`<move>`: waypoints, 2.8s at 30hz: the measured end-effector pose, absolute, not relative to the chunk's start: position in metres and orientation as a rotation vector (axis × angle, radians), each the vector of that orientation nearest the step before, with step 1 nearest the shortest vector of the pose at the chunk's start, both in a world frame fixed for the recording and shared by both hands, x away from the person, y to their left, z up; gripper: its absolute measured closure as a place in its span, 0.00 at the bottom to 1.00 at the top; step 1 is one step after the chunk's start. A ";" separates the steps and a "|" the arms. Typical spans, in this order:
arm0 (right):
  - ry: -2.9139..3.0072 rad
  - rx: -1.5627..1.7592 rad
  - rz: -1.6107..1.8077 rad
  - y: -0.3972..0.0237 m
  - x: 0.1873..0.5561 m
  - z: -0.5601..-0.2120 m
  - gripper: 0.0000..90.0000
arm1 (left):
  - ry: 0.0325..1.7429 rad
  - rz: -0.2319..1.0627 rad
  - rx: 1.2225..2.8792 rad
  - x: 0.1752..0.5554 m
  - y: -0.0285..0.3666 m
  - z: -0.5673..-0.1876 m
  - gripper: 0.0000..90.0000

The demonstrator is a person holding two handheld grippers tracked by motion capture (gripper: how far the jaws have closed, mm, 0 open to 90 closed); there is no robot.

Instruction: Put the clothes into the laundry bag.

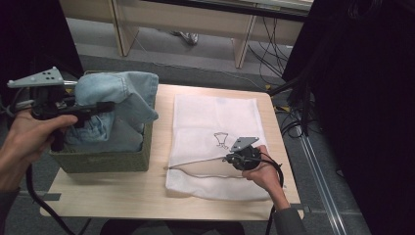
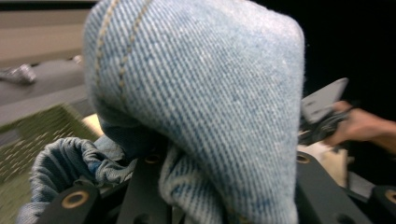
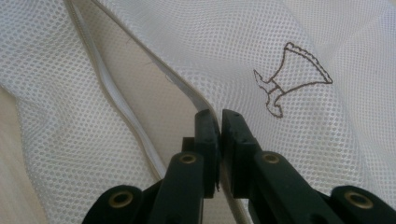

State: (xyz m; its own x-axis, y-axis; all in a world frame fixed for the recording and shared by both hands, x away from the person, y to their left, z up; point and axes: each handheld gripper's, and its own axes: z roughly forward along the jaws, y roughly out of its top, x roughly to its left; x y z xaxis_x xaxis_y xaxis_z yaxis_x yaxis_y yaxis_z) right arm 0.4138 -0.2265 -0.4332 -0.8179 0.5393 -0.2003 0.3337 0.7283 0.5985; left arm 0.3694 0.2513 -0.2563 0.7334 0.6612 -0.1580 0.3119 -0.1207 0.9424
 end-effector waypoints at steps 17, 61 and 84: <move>2.577 0.712 0.788 -0.226 0.414 -0.432 0.96 | 0.507 0.146 1.691 0.326 0.198 -0.206 0.73; 2.446 0.841 0.958 -0.247 0.425 -0.397 0.98 | 0.296 0.041 2.353 0.348 0.012 -0.420 0.72; 2.406 0.697 0.973 -0.223 0.415 -0.373 0.98 | 0.470 0.033 2.345 0.378 -0.030 -0.439 0.70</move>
State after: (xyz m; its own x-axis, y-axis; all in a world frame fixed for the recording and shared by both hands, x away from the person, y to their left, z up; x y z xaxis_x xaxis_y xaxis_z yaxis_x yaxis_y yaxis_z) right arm 0.4145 -0.2226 -0.3729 -0.7709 0.5998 -0.2143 0.2821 0.6231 0.7295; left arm 0.3776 -0.0301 -0.4391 0.9329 0.3429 -0.1102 0.3239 -0.6648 0.6731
